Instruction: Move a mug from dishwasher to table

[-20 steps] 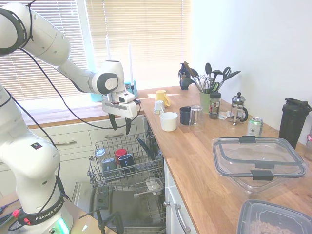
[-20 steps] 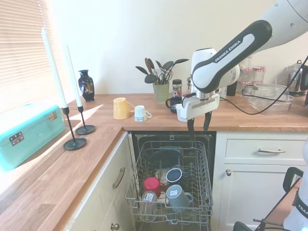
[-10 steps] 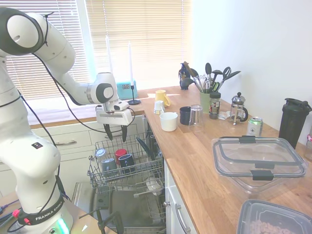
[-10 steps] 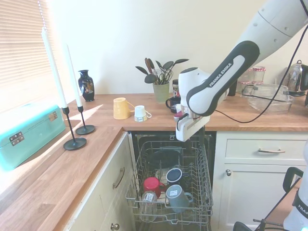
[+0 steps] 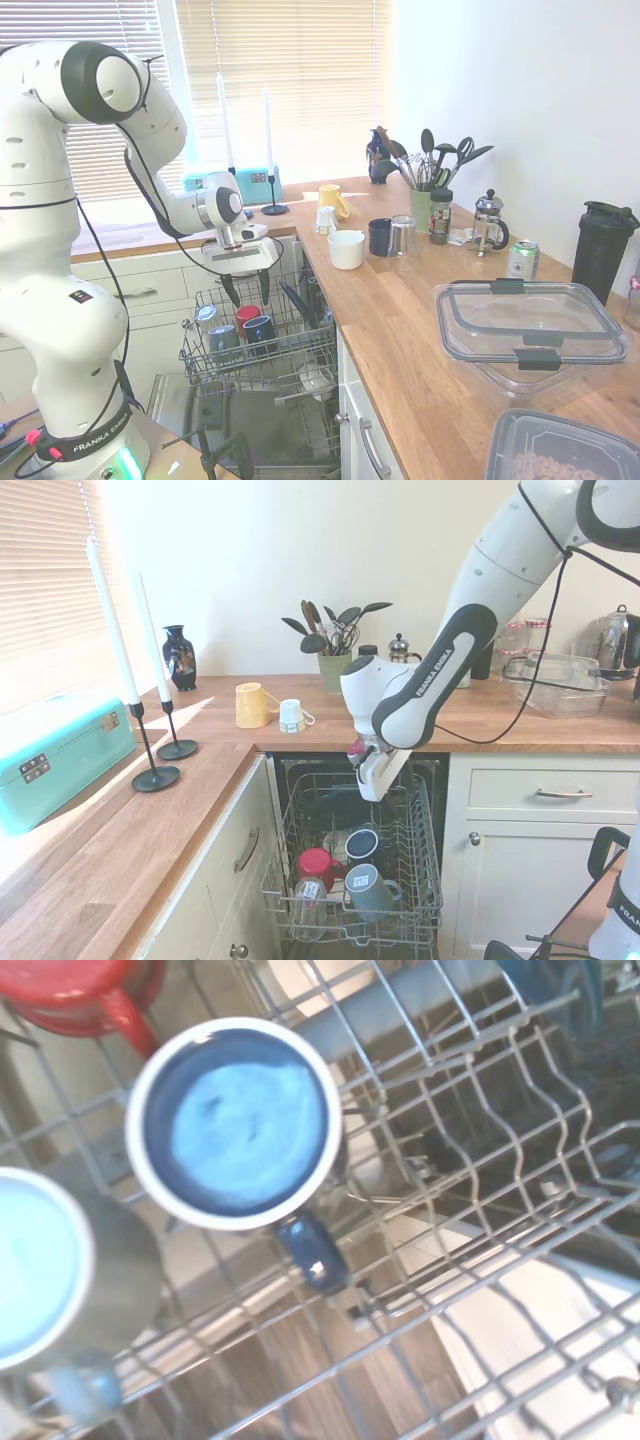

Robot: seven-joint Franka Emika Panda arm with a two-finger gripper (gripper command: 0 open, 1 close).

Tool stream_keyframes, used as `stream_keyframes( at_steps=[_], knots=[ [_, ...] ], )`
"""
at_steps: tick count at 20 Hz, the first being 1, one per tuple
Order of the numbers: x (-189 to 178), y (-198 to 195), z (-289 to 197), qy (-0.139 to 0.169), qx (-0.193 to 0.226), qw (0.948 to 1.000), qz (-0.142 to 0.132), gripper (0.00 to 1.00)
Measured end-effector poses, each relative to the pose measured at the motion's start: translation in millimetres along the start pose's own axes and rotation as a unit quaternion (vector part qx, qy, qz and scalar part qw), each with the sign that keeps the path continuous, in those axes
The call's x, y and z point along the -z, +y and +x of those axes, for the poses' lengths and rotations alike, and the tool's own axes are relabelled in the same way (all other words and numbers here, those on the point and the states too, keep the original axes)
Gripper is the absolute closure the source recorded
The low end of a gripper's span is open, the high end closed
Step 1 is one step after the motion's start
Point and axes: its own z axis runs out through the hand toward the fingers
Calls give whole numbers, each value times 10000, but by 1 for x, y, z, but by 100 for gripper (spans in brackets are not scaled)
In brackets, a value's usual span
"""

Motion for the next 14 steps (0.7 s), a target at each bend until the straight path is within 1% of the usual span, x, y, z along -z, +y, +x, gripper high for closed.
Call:
stream_keyframes(
  at_steps=[2, 7, 11, 14],
  knots=[
    [-8, -3, 5, -70, 113, 9999, -7, 0],
    [-17, -3, 14, -253, 479, 9984, 171, 0],
    [-39, -12, 8, -368, 1045, 9936, 199, 0],
    [-54, -14, 7, -378, 1375, 9896, 195, 0]
  ],
)
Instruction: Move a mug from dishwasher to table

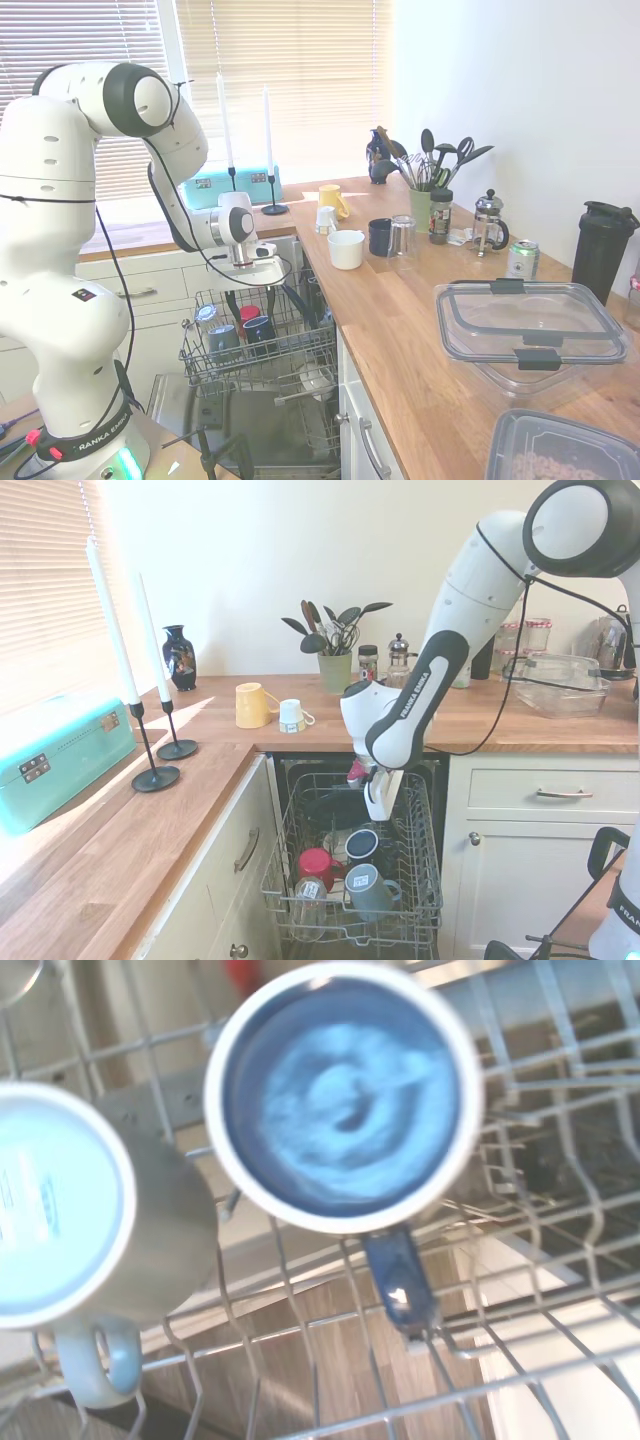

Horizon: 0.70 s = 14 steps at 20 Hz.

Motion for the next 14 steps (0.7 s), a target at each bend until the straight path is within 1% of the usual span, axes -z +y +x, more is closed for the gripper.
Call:
stream_keyframes(
  at_steps=[4, 6, 9, 14],
  knots=[
    [-13, 9, 11, 27, 328, 9994, -78, 0],
    [-19, 6, 17, 41, 435, 9989, -151, 0],
    [-26, -6, 22, 55, 563, 9982, -220, 0],
    [-25, -32, 20, 120, 753, 9967, -267, 0]
  ],
)
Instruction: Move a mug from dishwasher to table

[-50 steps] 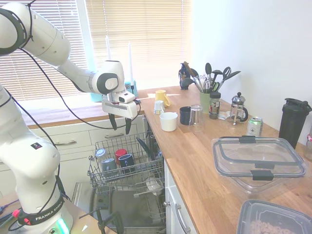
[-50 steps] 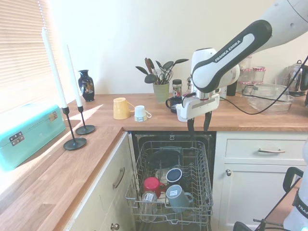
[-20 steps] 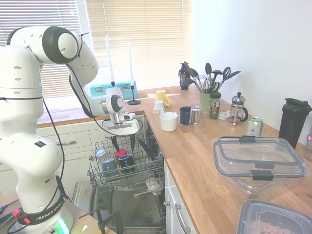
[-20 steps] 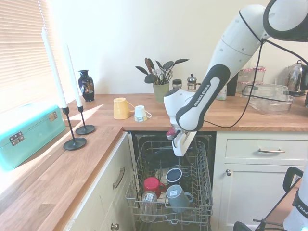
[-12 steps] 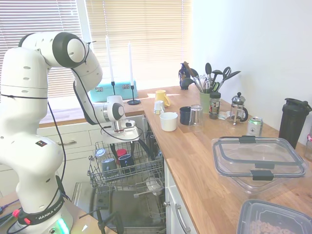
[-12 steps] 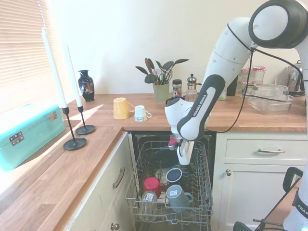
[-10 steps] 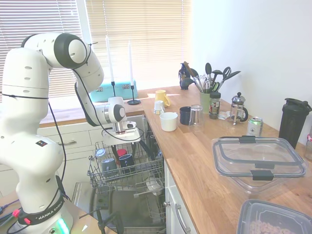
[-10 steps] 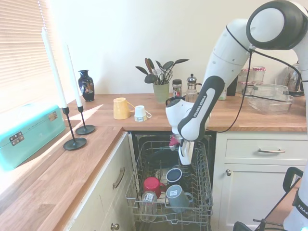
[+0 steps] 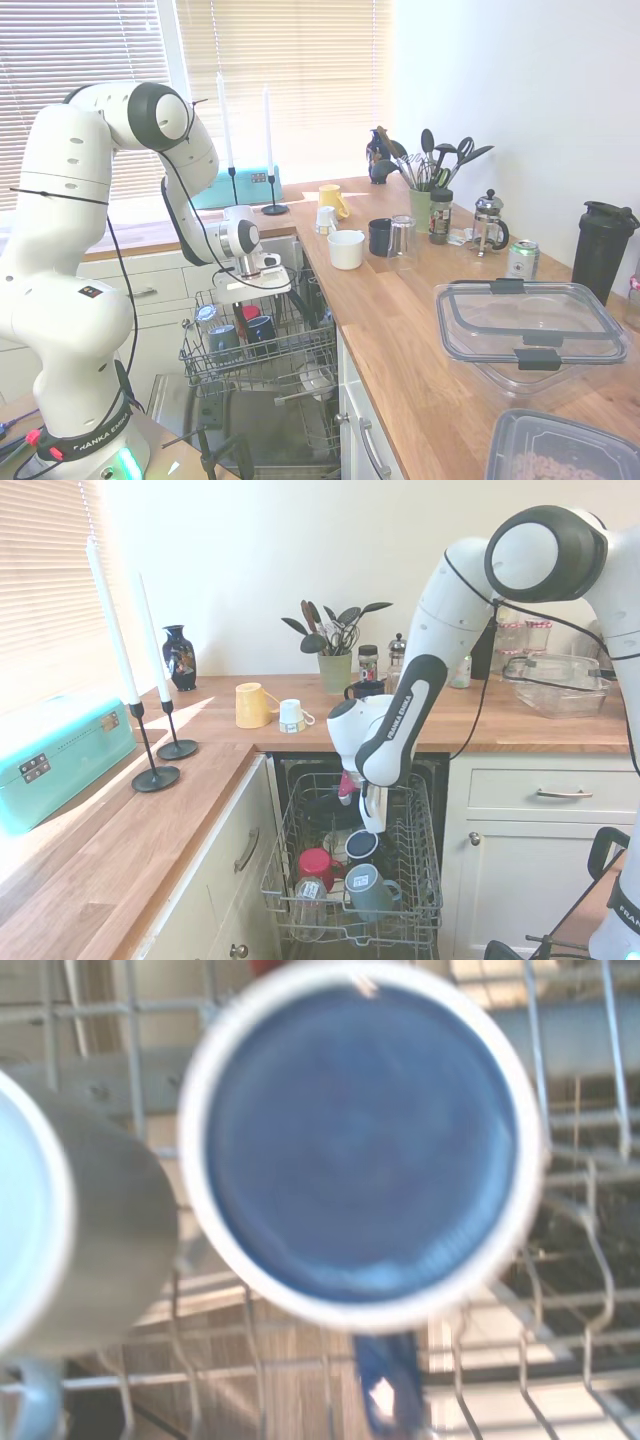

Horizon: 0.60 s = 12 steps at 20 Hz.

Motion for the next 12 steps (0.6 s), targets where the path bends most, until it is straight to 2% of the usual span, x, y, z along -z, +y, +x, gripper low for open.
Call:
stream_keyframes(
  at_steps=[12],
  knots=[
    [-37, -24, 9, -187, 156, 9996, -125, 0]
  ],
)
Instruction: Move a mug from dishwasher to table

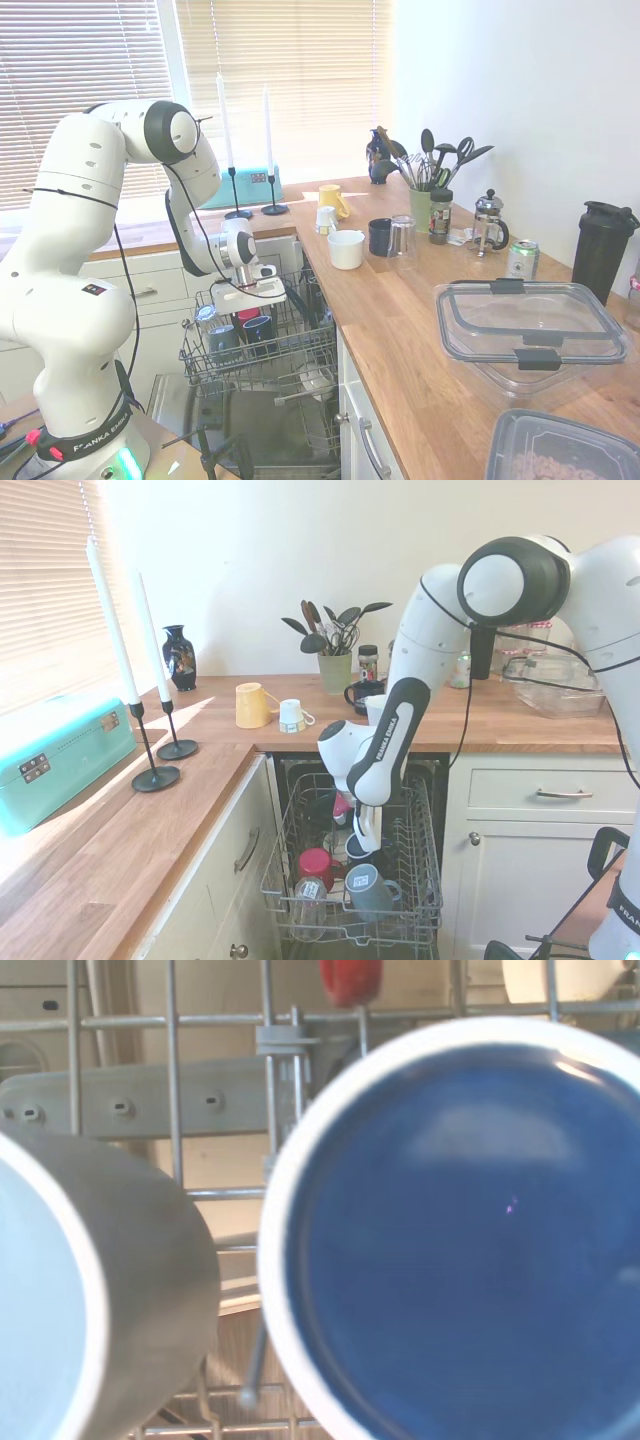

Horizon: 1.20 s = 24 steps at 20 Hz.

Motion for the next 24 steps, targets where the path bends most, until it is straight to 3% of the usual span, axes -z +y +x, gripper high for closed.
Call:
stream_keyframes(
  at_steps=[16, 17, 24],
  knots=[
    [-36, -14, -7, -53, 310, 9995, 18, 0],
    [-37, -13, -6, -43, 302, 9995, 25, 100],
    [-38, -8, -3, -18, 347, 9994, 95, 100]
  ],
)
